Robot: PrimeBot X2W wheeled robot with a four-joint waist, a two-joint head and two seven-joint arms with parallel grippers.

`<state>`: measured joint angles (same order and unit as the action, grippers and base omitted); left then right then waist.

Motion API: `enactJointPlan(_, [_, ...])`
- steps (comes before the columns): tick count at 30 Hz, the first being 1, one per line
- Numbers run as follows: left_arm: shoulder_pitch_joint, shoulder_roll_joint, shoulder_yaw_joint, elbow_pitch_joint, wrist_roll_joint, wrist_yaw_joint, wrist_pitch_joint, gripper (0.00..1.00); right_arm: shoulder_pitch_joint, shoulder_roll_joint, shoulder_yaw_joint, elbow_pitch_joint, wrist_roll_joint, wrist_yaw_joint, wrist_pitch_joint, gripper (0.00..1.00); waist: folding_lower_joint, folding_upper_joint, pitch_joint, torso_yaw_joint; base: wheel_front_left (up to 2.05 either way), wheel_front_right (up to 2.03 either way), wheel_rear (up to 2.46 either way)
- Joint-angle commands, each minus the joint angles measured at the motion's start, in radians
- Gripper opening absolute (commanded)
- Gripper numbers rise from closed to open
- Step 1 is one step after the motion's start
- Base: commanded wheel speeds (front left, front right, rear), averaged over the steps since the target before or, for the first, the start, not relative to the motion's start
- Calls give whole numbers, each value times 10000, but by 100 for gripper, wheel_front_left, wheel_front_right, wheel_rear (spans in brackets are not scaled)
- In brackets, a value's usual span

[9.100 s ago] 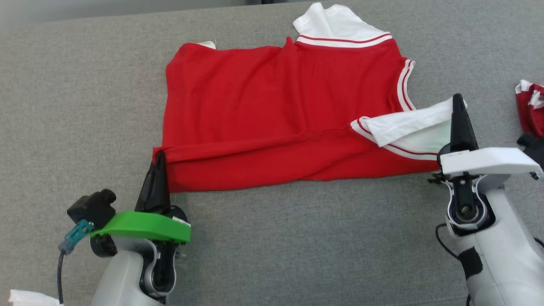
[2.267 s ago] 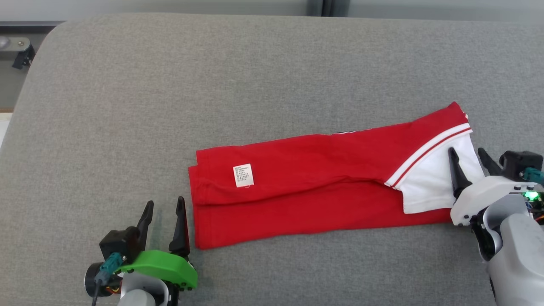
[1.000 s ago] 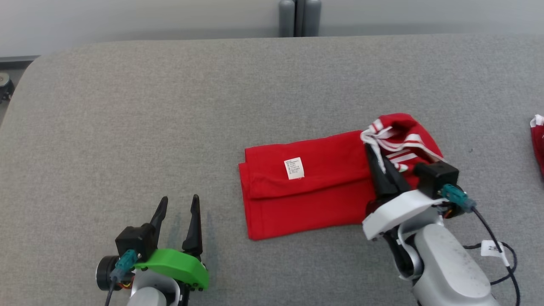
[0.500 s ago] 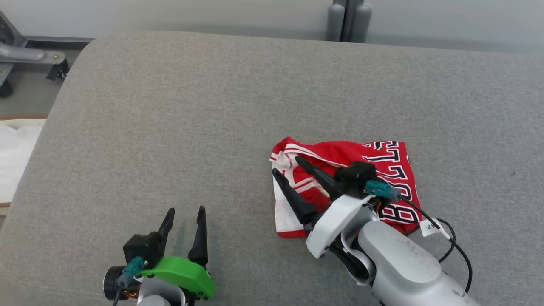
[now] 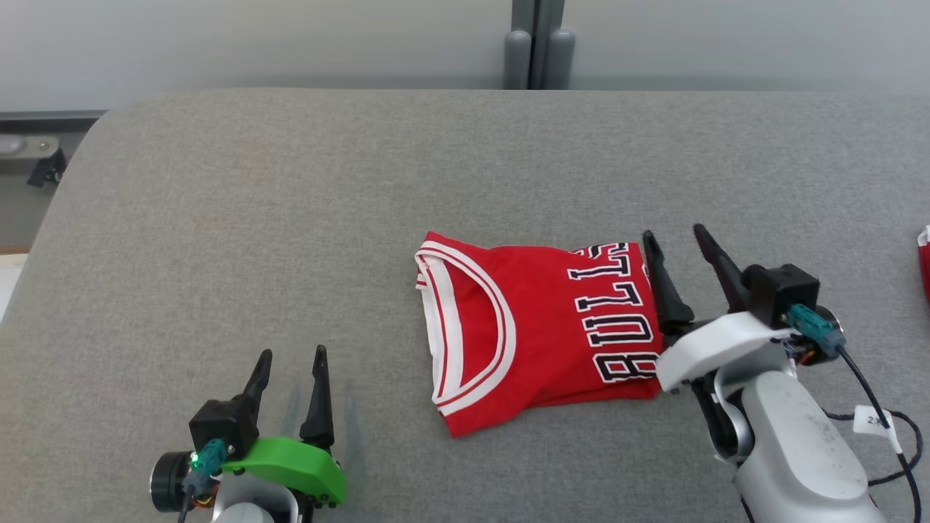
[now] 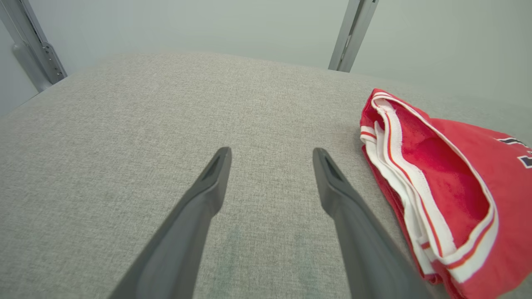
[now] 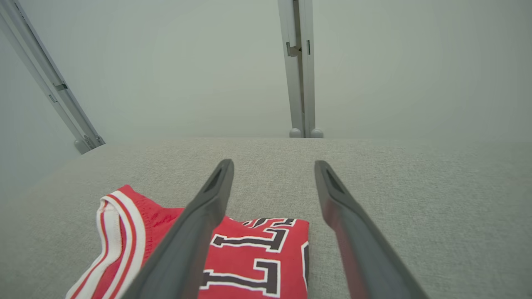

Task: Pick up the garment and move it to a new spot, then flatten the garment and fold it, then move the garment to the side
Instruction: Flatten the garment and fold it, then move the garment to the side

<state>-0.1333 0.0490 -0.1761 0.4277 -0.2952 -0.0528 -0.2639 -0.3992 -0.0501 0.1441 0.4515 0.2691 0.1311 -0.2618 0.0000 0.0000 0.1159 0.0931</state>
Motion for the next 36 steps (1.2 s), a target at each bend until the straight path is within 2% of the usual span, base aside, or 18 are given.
enactJointPlan(1, [16,40,76,-69,176,-51,1,100,337,-25,-274,-112,-201,-10,-39,100,0,0,-165,-367,0,0,0])
enactJointPlan(8, [465,40,309,-160,563,-178,1,100,1625,-23,-1358,-254,-727,-10,-42,100,0,0,-536,-825,0,0,0])
enactJointPlan(14, [1093,40,357,-325,583,-98,1,100,2596,-26,-1534,-21,-695,-10,-42,100,0,0,-813,-1017,0,0,0])
enactJointPlan(20, [1295,40,271,-464,527,-79,1,100,2841,-28,-1485,23,-693,-10,-43,100,0,0,-703,-1001,0,0,0])
enactJointPlan(30, [613,40,126,-684,615,-259,1,100,1541,-26,-1202,145,-986,-10,-41,100,0,0,129,-547,0,0,0])
enactJointPlan(36, [55,40,-58,-714,529,-402,1,100,-287,-34,-424,1404,-1579,-10,-42,100,0,0,930,-54,0,0,0])
